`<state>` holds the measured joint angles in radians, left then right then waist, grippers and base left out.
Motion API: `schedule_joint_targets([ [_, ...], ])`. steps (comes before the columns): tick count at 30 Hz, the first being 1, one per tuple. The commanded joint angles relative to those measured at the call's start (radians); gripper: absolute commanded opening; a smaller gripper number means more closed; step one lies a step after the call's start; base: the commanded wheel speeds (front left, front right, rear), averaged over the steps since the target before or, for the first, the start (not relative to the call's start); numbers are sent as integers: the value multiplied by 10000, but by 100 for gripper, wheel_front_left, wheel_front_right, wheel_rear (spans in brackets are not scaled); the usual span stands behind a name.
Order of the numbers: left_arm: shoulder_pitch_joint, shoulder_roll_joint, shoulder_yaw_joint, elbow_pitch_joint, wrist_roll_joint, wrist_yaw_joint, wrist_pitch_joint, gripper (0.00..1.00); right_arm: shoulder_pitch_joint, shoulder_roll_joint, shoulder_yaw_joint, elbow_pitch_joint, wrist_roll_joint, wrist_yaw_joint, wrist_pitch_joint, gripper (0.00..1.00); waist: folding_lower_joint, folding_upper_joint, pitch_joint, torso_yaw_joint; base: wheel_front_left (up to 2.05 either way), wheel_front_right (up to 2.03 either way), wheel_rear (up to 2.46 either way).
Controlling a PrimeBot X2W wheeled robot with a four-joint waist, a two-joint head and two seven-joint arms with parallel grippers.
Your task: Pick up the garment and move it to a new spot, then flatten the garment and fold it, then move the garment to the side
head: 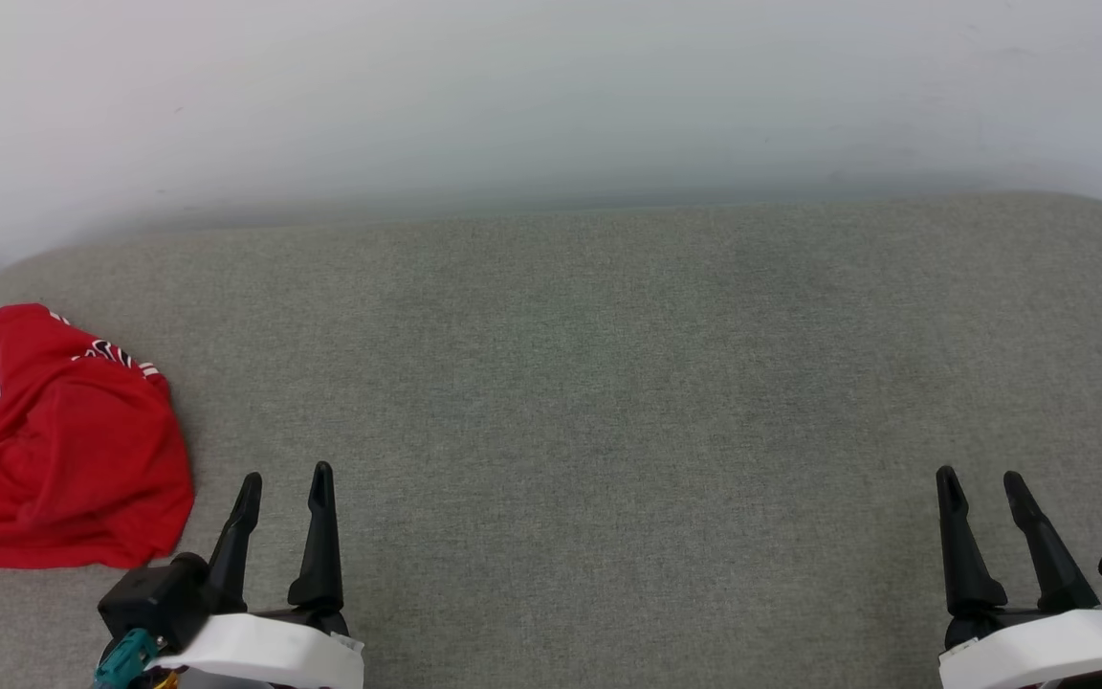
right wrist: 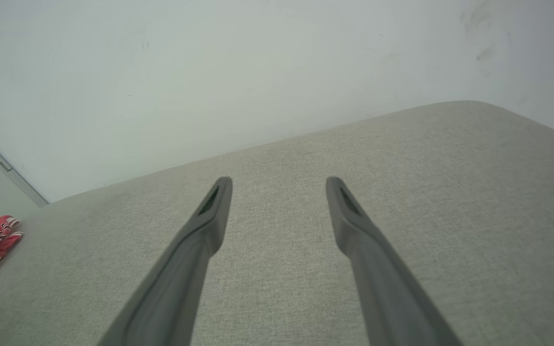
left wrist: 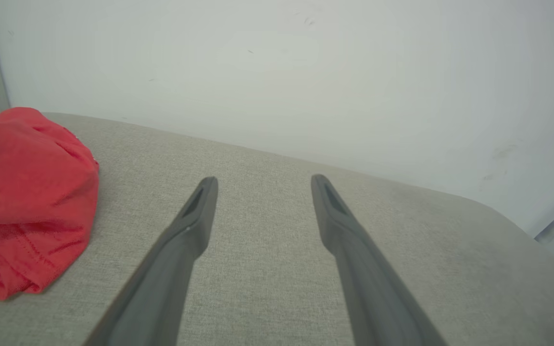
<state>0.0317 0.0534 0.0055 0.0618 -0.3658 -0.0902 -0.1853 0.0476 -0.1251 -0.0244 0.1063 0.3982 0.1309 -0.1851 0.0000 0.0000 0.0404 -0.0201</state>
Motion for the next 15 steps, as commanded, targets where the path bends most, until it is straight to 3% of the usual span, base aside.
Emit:
schedule_joint_targets([
  [1,-72,3,18,-87,200,-56,-81,100,64,-45,-25,-105,-164,-3,-79,100,0,0,7,3,0,0,0],
  [15,99,-29,-7,-378,1619,-73,-412,100,214,-94,-33,-246,-1389,-3,-408,100,0,0,58,19,0,0,0],
])
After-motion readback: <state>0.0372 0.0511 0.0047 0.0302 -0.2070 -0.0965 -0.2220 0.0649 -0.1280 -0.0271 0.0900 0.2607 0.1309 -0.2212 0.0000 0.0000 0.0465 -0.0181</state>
